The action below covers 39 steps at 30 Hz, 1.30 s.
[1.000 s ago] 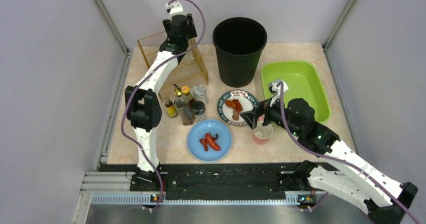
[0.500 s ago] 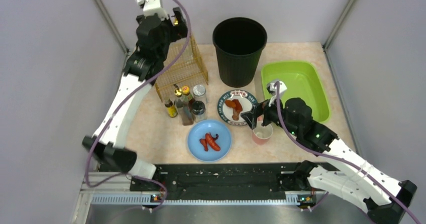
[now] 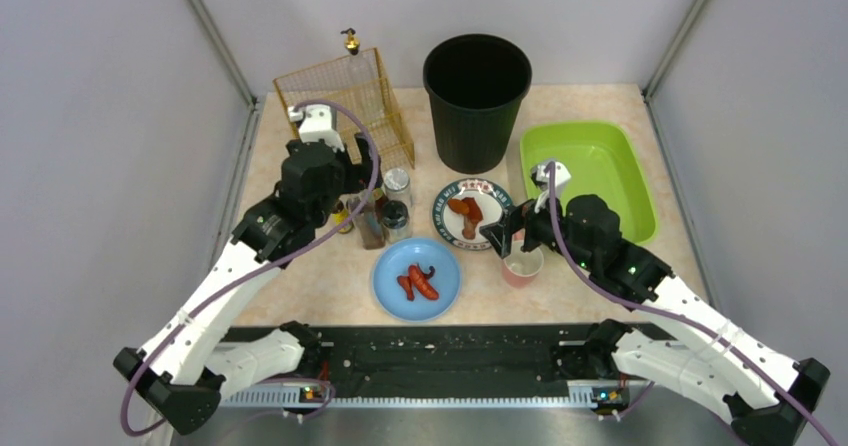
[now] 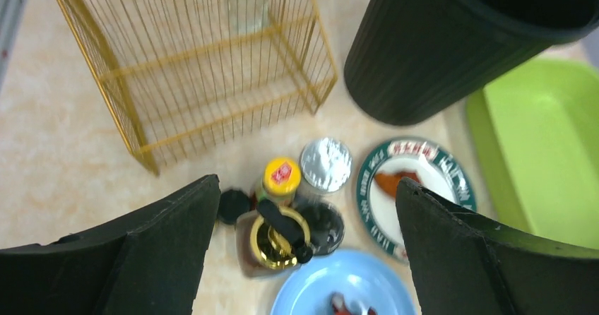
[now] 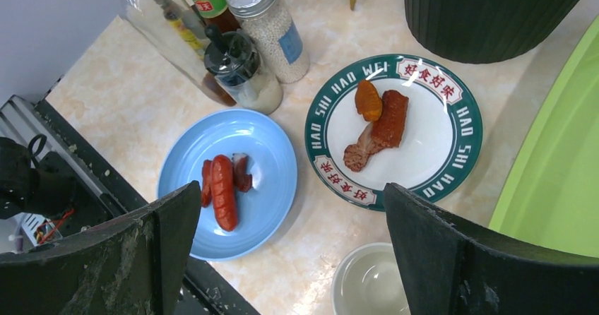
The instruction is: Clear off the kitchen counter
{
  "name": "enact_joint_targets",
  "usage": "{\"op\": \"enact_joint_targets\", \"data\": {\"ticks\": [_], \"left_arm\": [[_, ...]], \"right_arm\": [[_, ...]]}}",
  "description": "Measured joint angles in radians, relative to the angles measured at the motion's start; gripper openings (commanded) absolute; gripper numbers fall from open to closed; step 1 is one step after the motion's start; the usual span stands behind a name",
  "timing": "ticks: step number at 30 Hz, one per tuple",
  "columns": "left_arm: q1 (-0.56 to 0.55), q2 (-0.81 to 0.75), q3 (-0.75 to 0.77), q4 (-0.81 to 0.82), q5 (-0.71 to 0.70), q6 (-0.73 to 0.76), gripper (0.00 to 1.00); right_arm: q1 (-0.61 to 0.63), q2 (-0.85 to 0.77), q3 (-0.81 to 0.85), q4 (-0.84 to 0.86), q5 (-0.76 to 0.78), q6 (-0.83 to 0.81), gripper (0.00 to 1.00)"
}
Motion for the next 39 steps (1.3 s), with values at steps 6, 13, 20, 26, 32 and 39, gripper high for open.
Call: {"op": "enact_joint_targets", "data": {"ticks": [6, 13, 20, 26, 32, 39], "left_arm": [[-0.039, -0.007, -0.123, -0.05, -0.01, -0.033, 0.99], [-0.053, -0.03, -0.194, -0.046, -0.026, -0.048, 0.98], [-0.054, -0.013, -0.223, -0.013, -0.055, -0.045, 0.79], [-0.054, 0.043, -0.225, 0.019, -0.089, -0.043, 0.71], [-0.054, 0.072, -0.226, 0.038, -0.126, -0.032, 0.08], [-0.054, 0.074, -0.226, 0.039, -0.137, -0.022, 0.0]], "right_arm": [[0.0, 0.0, 0.0, -0.014, 0.011, -0.001, 0.99], [0.0, 0.0, 0.0, -0.016, 0.015, 0.0, 0.99], [0.0, 0.0, 0.0, -0.016, 0.015, 0.0, 0.99], [0.0, 0.0, -0.002, -0.016, 0.02, 0.0, 0.99], [0.0, 0.0, -0.002, -0.016, 0.021, 0.0, 0.99], [0.0, 0.0, -0.002, -0.016, 0.021, 0.001, 0.98]]}}
